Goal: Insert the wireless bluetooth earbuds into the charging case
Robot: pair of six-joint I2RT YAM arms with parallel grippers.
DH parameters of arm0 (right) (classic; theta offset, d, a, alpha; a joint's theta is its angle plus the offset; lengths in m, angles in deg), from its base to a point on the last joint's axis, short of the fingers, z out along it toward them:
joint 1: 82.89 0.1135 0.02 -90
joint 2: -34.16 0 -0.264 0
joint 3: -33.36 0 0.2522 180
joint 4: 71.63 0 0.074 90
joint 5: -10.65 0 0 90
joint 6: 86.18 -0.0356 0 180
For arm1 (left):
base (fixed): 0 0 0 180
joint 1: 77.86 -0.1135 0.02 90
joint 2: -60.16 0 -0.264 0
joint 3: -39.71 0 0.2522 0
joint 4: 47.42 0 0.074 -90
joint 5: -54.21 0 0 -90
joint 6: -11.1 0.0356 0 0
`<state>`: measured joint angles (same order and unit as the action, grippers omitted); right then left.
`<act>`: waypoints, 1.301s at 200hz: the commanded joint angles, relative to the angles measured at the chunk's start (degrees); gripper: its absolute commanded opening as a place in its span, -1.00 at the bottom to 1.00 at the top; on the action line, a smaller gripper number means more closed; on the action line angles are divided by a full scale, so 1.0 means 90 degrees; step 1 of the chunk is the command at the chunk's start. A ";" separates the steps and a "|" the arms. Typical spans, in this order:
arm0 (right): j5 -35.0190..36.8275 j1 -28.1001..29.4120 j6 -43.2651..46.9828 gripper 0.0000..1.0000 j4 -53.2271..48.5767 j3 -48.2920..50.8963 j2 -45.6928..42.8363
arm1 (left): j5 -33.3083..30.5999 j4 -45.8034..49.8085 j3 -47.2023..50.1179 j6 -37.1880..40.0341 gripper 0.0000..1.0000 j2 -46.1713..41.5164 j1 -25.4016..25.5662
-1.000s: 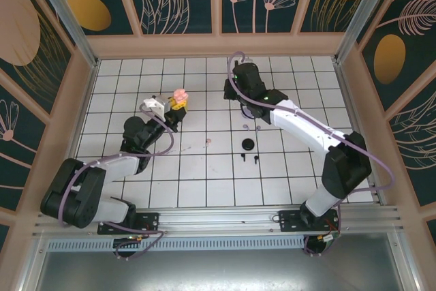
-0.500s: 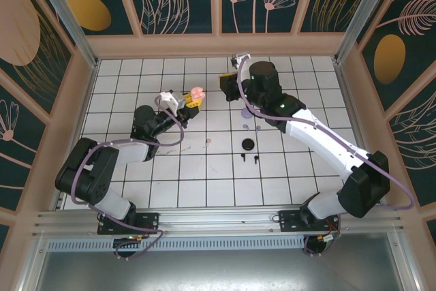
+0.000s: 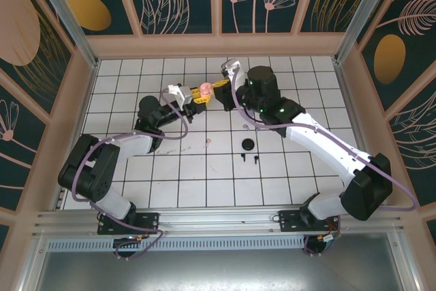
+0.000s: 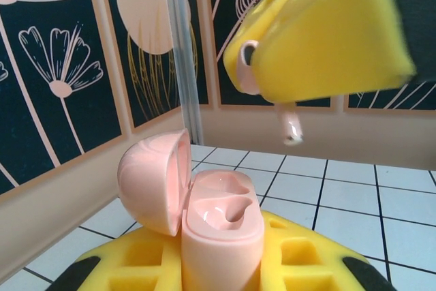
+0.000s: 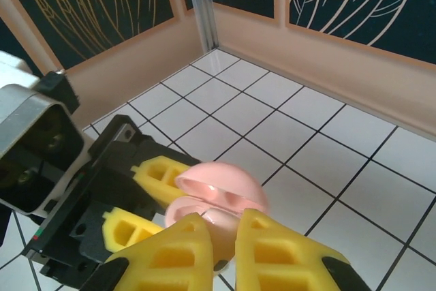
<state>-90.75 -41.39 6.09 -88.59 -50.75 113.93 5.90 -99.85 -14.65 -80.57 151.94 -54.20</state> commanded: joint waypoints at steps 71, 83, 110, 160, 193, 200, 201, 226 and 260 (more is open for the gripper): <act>0.1448 0.0418 0.0199 -0.80 0.0158 0.0044 0.0060 | 0.0231 0.0182 -0.0324 -0.0010 -1.00 0.0172 0.0066; 0.1520 0.0418 0.0167 -0.80 0.0160 0.0037 0.0087 | 0.0236 0.0206 -0.0342 -0.0015 -1.00 0.0177 0.0074; 0.1599 0.0419 0.0130 -0.79 0.0148 -0.0014 0.0150 | 0.0245 0.0283 -0.0390 -0.0013 -1.00 0.0192 0.0086; 0.1661 0.0466 0.0110 -0.79 0.0092 -0.0181 0.0319 | 0.0277 0.0285 -0.0430 -0.0022 -1.00 0.0221 0.0106; 0.1716 0.0477 0.0090 -0.79 0.0102 -0.0263 0.0400 | 0.0338 0.0237 -0.0425 -0.0039 -1.00 0.0241 0.0105; 0.1715 0.0477 0.0090 -0.79 0.0084 -0.0288 0.0413 | 0.0345 0.0227 -0.0430 -0.0050 -1.00 0.0241 0.0111; 0.1720 0.0472 0.0090 -0.79 0.0078 -0.0288 0.0424 | 0.0347 0.0231 -0.0430 -0.0054 -1.00 0.0241 0.0108; 0.1755 0.0477 0.0081 -0.80 0.0053 -0.0332 0.0490 | 0.0369 0.0212 -0.0434 -0.0071 -1.00 0.0231 0.0115; 0.1728 0.0477 0.0051 -0.81 0.0005 -0.0348 0.0548 | 0.0365 0.0204 -0.0438 -0.0083 -1.00 0.0202 0.0115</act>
<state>-75.86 -37.46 7.53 -88.57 -52.21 117.95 7.74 -96.37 -17.03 -80.68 153.65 -53.52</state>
